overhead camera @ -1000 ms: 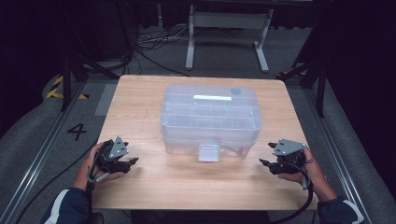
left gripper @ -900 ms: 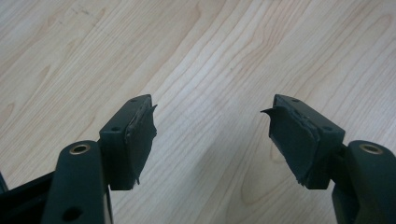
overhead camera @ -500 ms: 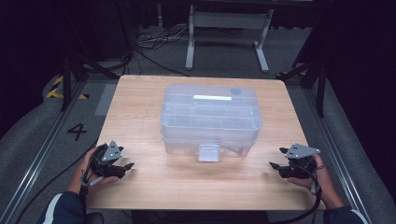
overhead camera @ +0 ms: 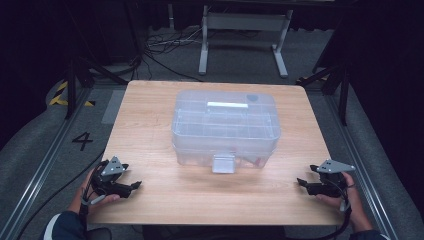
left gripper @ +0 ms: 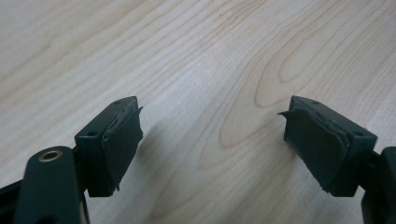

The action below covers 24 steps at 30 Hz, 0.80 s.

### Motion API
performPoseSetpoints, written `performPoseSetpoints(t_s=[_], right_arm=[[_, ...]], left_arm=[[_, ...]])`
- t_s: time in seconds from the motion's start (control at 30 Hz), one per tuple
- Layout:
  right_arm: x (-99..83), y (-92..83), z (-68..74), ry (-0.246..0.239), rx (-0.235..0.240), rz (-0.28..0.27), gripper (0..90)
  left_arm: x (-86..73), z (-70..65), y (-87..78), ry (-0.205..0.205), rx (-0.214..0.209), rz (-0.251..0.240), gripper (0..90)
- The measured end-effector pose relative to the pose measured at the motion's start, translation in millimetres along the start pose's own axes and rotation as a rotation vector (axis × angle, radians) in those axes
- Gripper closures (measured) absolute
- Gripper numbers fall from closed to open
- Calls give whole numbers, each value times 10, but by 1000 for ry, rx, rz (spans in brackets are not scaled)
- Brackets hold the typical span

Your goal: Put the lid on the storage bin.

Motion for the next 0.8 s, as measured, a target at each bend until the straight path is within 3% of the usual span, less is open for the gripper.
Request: performPoseSetpoints(t_s=[0.07, 0.2, 0.23, 0.8], right_arm=[[-17, 17, 6, 27, 23, -21, 258], [-56, 40, -23, 63, 44, -49, 226], [-70, 51, -51, 96, 63, -47, 211], [-67, 61, -64, 105, 64, -41, 196]], left_arm=[[-54, 13, 6, -45, -4, -29, 174], [-61, 6, 1, -55, 6, -27, 165], [-57, 5, 6, -61, 9, -25, 160], [-48, 3, 16, -67, 8, -21, 144]])
Point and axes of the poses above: each handheld gripper's, and its own axes: y roughly forward along the jaws, x roughly out of its top, z roughly to its left, the point moved 2 cm from there along y, roughly forward along the jaws, and after that the axes turned 6 degrees about z, right-handed, at the moved point
